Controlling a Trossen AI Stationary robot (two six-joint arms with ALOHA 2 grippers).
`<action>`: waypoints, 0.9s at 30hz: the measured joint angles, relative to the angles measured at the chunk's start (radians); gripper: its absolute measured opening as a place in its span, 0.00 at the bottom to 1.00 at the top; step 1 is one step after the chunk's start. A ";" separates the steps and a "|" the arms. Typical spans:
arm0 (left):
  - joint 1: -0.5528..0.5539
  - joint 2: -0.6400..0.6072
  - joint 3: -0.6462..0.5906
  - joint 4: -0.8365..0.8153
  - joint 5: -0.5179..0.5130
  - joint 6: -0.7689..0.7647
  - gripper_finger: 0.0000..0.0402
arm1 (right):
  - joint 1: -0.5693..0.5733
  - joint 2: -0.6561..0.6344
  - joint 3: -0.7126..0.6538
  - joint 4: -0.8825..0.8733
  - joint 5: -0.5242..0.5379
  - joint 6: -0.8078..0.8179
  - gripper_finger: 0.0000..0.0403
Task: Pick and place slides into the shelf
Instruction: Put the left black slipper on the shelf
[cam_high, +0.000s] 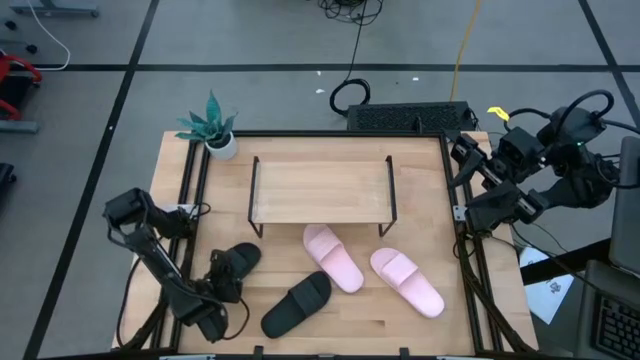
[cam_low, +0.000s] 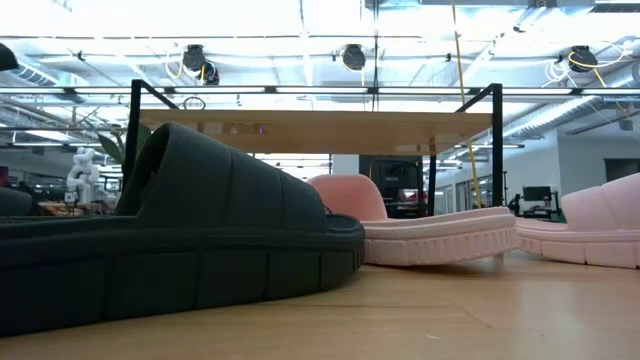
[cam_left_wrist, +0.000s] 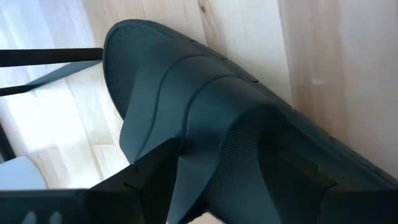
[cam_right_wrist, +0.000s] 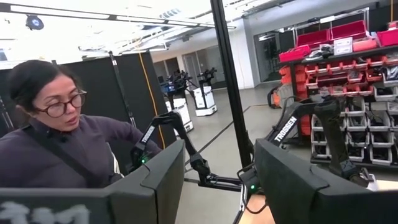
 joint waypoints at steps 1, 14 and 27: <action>0.000 0.007 0.000 -0.008 -0.002 -0.003 0.57 | 0.000 0.001 0.000 0.000 0.000 0.000 0.45; 0.001 0.019 -0.002 -0.068 -0.105 -0.052 0.57 | 0.000 0.031 0.000 0.000 -0.001 0.001 0.45; 0.008 0.017 -0.114 -0.046 -0.112 -0.026 0.43 | 0.000 0.038 0.000 0.006 -0.006 0.002 0.45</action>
